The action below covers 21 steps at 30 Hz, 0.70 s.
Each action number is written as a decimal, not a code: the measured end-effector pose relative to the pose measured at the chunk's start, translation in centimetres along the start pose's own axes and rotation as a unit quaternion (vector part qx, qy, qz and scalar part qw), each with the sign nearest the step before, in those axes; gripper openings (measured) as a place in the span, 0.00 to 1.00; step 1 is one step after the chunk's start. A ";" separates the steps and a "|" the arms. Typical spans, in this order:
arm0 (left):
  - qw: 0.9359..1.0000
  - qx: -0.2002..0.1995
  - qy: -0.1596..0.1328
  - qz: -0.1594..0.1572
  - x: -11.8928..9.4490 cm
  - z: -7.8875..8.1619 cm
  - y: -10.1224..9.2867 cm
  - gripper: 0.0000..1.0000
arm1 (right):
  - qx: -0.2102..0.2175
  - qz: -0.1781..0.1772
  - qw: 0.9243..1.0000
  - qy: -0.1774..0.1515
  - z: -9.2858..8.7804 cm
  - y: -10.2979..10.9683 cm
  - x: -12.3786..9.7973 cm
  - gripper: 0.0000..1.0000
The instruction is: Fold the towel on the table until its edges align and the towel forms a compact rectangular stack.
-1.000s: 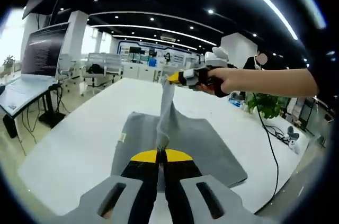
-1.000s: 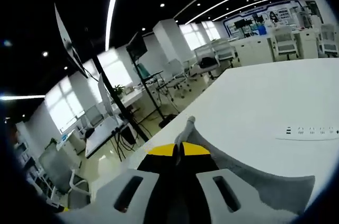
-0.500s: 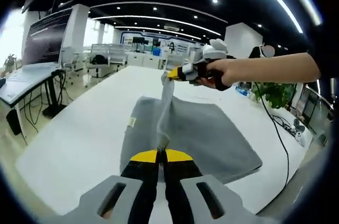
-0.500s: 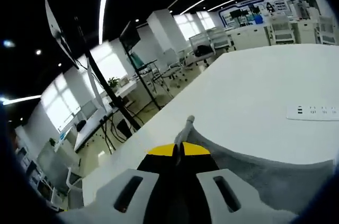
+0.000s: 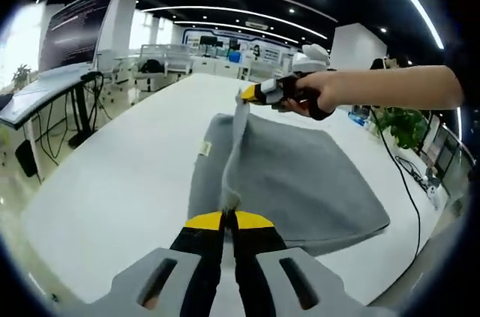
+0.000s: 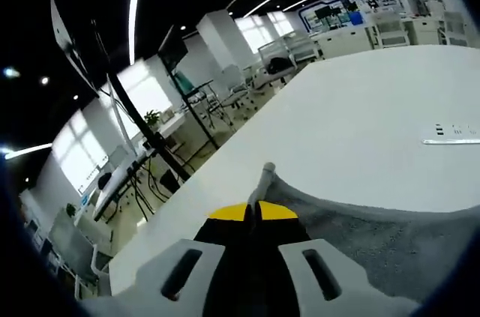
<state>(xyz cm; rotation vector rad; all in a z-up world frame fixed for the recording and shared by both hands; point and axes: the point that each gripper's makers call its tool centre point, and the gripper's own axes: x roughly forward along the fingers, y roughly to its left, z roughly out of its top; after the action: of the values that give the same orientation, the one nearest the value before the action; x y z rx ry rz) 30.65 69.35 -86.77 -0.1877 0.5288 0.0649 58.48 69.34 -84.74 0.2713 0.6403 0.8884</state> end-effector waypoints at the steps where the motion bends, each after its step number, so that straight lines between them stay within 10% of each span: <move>1: 1.000 -0.004 0.000 0.000 -0.1 0.0 -0.1 0.04 | 0.000 -0.002 1.000 0.000 0.0 0.1 0.1 0.01; 21: 1.000 -0.018 0.019 0.008 -0.7 -1.2 1.0 0.08 | -0.033 0.007 0.999 0.000 0.9 0.7 0.3 0.00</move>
<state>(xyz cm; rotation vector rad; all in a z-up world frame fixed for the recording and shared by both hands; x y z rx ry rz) 29.32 70.07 -87.61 -0.2202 0.5675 0.0870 58.74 70.03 -83.83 0.2167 0.6075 0.9209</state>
